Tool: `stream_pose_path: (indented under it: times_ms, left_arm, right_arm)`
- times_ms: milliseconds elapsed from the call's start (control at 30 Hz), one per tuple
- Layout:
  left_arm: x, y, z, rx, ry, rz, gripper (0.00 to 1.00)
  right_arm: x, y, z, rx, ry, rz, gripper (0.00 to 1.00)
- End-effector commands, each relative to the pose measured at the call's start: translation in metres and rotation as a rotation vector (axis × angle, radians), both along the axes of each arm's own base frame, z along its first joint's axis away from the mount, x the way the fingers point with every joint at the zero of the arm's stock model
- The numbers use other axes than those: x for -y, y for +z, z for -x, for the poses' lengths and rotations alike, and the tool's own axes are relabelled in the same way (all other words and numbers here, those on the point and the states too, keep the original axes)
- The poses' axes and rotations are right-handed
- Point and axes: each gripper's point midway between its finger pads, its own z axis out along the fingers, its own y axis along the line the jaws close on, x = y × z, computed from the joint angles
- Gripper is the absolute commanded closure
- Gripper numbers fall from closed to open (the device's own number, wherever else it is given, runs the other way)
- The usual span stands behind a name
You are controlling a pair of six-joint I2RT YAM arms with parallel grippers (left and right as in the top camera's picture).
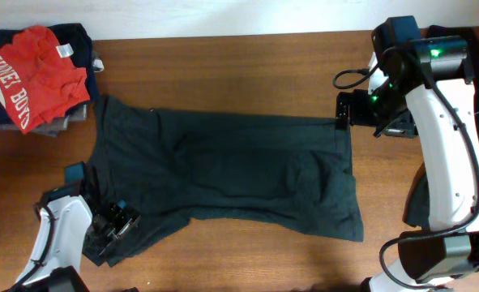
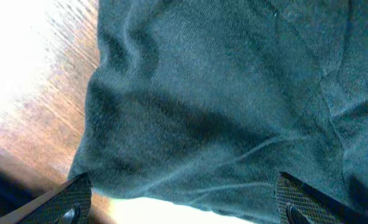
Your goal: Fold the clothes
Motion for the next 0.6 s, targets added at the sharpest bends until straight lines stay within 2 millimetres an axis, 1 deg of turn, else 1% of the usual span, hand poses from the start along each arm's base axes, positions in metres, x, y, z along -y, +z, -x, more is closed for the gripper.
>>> stream_pose_path:
  times_ms: [0, 100, 267, 333, 467, 567]
  left_arm:
    - [0.000, -0.002, 0.004, 0.003, -0.008, -0.003, 0.06]
    - [-0.004, -0.002, 0.006, -0.006, -0.042, -0.019, 0.06]
    - [-0.002, -0.001, 0.010, -0.025, -0.048, -0.009, 0.07]
    - [-0.001, 0.002, 0.014, -0.043, -0.048, -0.003, 0.06]
    - [0.002, 0.015, 0.021, -0.091, -0.049, 0.014, 0.06]
    - [0.002, 0.017, 0.024, -0.103, -0.049, 0.015, 0.06]
  right_arm:
    - [0.002, 0.004, 0.002, 0.013, -0.011, 0.011, 0.01]
    - [0.001, 0.004, 0.004, 0.008, -0.010, 0.006, 0.01]
    - [0.001, 0.004, 0.003, 0.011, -0.010, 0.006, 0.01]
    - [0.001, 0.004, 0.003, 0.012, -0.010, 0.005, 0.01]
    - [0.000, 0.004, 0.001, 0.017, -0.010, 0.004, 0.01]
    - [0.000, 0.000, 0.002, 0.008, -0.010, 0.005, 0.01]
